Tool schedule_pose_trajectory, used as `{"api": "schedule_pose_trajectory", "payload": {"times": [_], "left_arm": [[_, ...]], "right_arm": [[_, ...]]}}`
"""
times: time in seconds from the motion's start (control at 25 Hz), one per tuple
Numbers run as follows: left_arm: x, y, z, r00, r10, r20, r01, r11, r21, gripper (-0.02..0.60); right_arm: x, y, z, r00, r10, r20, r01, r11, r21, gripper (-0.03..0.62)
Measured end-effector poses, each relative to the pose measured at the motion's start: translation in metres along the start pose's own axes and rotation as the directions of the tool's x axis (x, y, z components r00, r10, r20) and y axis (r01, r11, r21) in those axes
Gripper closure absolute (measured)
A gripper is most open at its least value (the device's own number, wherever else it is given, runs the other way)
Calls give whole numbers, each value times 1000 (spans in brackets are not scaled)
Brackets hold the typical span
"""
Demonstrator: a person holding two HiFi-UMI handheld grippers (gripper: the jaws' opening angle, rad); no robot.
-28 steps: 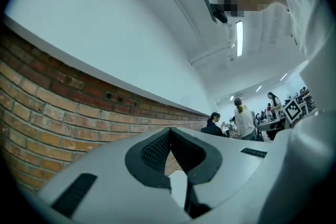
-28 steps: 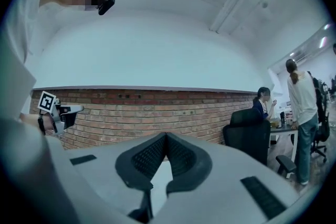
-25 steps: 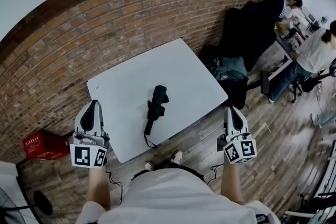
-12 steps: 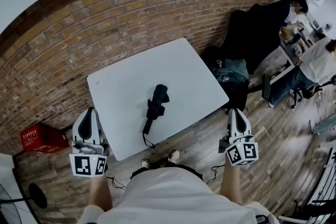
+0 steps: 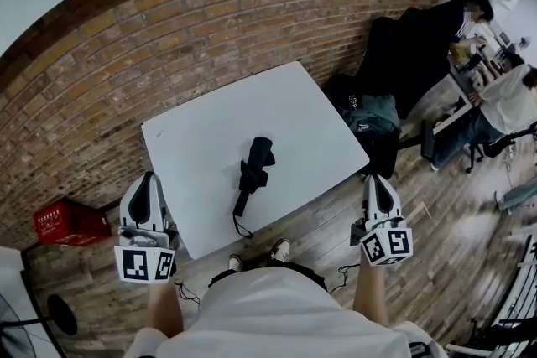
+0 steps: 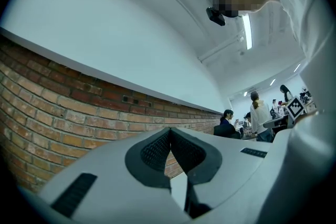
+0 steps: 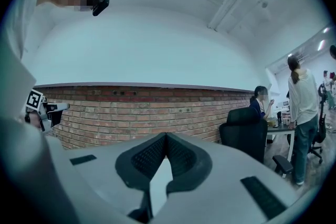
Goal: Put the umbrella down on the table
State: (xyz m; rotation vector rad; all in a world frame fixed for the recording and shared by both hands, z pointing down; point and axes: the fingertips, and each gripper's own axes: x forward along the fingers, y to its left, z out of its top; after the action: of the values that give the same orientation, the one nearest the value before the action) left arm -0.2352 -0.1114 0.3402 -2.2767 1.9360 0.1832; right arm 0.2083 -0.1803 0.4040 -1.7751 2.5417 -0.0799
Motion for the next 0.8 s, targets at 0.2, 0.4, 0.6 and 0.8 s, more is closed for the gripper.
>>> {"api": "schedule_pose_trajectory", "payload": {"times": [0.2, 0.4, 0.6, 0.8], "left_arm": [[0, 7, -1, 1000, -14, 4, 14, 1000, -12, 558], [0, 11, 4, 999, -33, 12, 33, 999, -22, 558], [-3, 11, 6, 997, -75, 4, 75, 997, -31, 558], [-11, 18, 4, 995, -96, -6, 95, 994, -50, 558]], "right_arm": [[11, 17, 4, 1000, 19, 18, -19, 1000, 0, 576], [19, 36, 12, 999, 40, 35, -40, 999, -5, 576], [19, 64, 18, 997, 74, 36, -72, 997, -38, 576], [13, 84, 17, 997, 75, 20, -74, 996, -54, 576]]}}
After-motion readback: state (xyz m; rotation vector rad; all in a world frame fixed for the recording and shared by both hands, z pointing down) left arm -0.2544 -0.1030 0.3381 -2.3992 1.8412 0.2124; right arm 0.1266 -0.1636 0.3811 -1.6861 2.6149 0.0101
